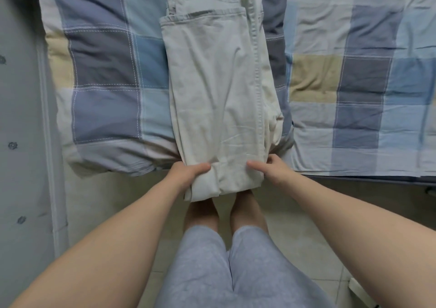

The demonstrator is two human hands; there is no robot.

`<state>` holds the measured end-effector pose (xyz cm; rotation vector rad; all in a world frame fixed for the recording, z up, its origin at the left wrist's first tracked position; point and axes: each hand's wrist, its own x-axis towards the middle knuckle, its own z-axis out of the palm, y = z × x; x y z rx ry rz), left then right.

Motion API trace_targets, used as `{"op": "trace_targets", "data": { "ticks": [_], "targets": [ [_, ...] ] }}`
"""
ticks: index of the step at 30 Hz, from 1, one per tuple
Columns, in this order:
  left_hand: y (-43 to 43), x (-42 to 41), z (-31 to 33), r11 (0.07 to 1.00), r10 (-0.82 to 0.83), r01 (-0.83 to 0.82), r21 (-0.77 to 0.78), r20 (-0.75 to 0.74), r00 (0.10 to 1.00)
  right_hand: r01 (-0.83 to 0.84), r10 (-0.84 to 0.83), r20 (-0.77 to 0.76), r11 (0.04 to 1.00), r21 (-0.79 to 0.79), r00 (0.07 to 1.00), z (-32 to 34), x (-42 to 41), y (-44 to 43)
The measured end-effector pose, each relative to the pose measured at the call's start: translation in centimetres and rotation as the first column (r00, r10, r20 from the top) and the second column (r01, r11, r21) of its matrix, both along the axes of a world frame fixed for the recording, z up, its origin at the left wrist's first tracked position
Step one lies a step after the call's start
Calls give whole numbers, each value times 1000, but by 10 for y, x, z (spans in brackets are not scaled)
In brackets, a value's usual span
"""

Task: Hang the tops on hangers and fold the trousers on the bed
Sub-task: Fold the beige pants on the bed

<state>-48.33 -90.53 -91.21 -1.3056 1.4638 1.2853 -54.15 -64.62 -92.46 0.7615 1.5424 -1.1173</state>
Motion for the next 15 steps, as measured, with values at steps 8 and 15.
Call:
{"op": "trace_targets", "data": {
  "ticks": [8, 15],
  "targets": [
    [1, 5, 44, 972, 161, -179, 154, 126, 979, 3, -4, 99, 1000, 13, 995, 47, 1, 2],
    [-1, 22, 106, 965, 97, -152, 214, 246, 964, 223, -228, 278, 974, 49, 933, 121, 22, -3]
  ]
}}
